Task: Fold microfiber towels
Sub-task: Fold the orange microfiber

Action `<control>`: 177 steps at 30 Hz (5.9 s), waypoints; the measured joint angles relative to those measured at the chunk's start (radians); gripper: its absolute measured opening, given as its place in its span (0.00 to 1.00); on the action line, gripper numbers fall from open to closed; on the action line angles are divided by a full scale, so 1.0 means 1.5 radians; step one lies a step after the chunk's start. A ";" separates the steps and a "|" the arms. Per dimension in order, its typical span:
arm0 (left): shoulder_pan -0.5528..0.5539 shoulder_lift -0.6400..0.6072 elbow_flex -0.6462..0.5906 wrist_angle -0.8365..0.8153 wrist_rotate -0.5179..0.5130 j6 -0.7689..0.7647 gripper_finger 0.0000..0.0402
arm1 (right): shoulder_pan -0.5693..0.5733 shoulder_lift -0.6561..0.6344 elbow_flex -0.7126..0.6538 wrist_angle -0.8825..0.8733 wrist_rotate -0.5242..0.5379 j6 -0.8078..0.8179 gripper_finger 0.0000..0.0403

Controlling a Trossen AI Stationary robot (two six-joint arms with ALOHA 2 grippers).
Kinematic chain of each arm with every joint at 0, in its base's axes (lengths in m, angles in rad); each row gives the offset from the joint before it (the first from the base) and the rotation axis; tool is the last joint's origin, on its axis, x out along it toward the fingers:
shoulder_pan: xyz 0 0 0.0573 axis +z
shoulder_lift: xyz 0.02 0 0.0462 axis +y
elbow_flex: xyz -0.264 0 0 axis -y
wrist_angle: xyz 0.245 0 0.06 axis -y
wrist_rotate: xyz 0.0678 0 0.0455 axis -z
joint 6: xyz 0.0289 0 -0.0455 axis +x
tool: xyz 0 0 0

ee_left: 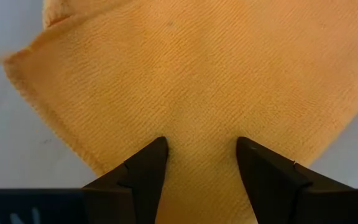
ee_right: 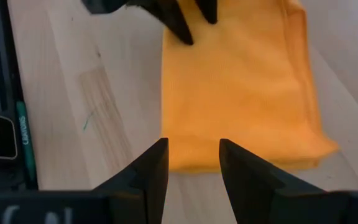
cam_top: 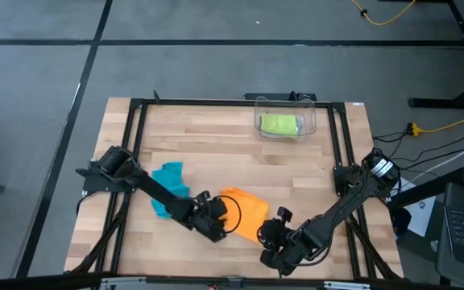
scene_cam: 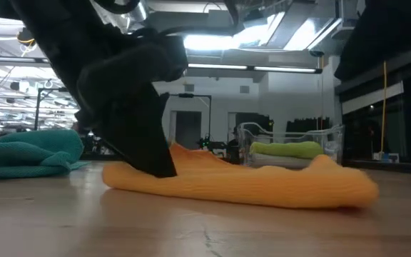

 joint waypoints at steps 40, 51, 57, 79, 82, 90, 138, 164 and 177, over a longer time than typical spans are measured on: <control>0.062 0.031 -0.005 0.301 0.119 0.124 0.48 | 0.099 -0.004 0.166 -0.169 0.340 0.025 0.27; 0.017 0.019 0.000 0.153 0.172 0.087 0.48 | 0.099 -0.004 0.166 -0.173 0.322 0.025 0.27; 0.001 -0.028 -0.003 0.030 0.210 0.081 0.48 | 0.099 -0.004 0.166 -0.173 0.310 0.025 0.27; 0.039 -0.071 -0.005 -0.145 -0.001 -0.043 0.42 | 0.098 -0.004 0.165 -0.181 0.275 0.025 0.27; 0.061 -0.043 -0.004 -0.138 0.014 -0.042 0.40 | 0.098 -0.004 0.165 -0.181 0.275 0.025 0.27; 0.134 -0.025 -0.003 0.007 0.137 0.248 0.38 | 0.098 -0.004 0.165 -0.199 0.274 0.024 0.27; -0.036 -0.100 -0.004 0.198 0.211 0.345 0.52 | 0.023 -0.004 0.162 -0.212 0.141 -0.079 0.52; -0.022 -0.100 -0.004 0.173 0.167 0.293 0.57 | -0.015 -0.005 -0.072 -0.474 0.201 0.220 0.62; -0.022 -0.100 -0.004 0.174 0.162 0.293 0.57 | 0.031 -0.005 -0.197 0.112 -0.086 -0.036 0.62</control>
